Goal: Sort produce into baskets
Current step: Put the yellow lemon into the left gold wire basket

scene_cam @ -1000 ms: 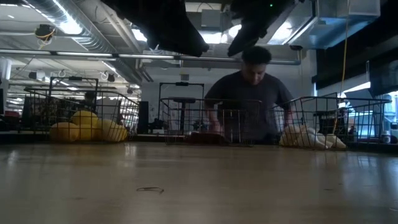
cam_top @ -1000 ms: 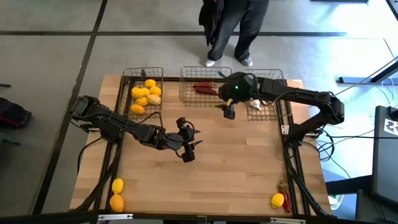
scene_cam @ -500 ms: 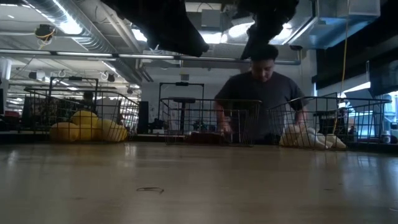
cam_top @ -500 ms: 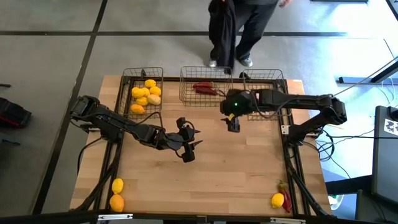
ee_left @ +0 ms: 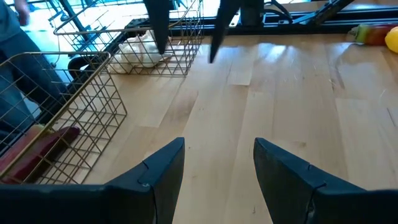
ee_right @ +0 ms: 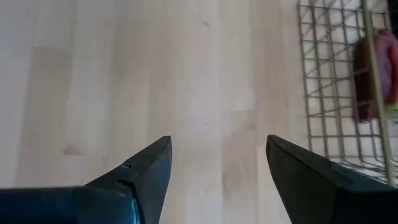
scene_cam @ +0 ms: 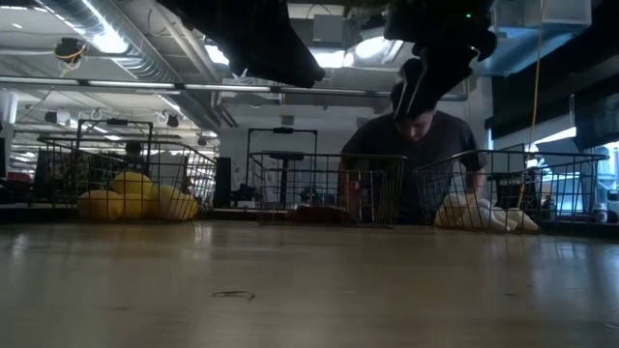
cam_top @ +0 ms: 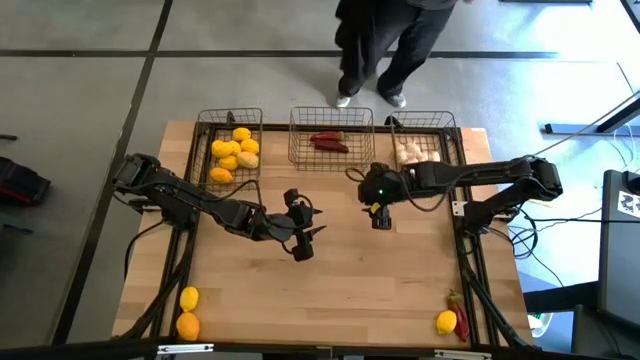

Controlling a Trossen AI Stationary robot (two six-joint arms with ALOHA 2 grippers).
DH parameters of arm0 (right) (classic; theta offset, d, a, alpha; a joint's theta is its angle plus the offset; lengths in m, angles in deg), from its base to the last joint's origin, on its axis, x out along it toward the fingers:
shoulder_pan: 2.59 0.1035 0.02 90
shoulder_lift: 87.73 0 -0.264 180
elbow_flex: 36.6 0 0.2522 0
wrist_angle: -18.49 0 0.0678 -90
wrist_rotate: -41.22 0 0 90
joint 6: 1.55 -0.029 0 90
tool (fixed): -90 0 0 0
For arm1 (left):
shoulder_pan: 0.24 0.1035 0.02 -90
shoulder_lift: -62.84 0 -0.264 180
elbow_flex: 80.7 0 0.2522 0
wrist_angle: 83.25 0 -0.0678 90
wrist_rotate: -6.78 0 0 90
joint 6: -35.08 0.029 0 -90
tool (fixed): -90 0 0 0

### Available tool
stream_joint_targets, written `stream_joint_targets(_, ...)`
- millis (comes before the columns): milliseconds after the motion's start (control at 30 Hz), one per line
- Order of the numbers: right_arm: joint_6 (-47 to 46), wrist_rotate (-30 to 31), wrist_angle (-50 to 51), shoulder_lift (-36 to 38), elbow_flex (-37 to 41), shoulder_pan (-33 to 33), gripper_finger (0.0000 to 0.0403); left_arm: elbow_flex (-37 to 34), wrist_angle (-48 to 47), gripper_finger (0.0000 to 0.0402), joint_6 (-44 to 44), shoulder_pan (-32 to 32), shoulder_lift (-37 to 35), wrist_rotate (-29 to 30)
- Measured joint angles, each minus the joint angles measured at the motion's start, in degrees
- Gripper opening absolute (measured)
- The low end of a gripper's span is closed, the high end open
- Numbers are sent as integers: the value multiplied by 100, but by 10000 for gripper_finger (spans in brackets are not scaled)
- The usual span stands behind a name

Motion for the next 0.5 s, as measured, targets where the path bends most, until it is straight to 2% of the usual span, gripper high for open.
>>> stream_joint_targets(300, -306, -56, -695, 181, 718, 395, 256, 0, 24, 188, -5, 0, 0, -1)
stream_joint_targets(500, -555, -59, -1580, 179, 1218, 394, 256, 0, 24, 188, -26, 0, 0, -2)
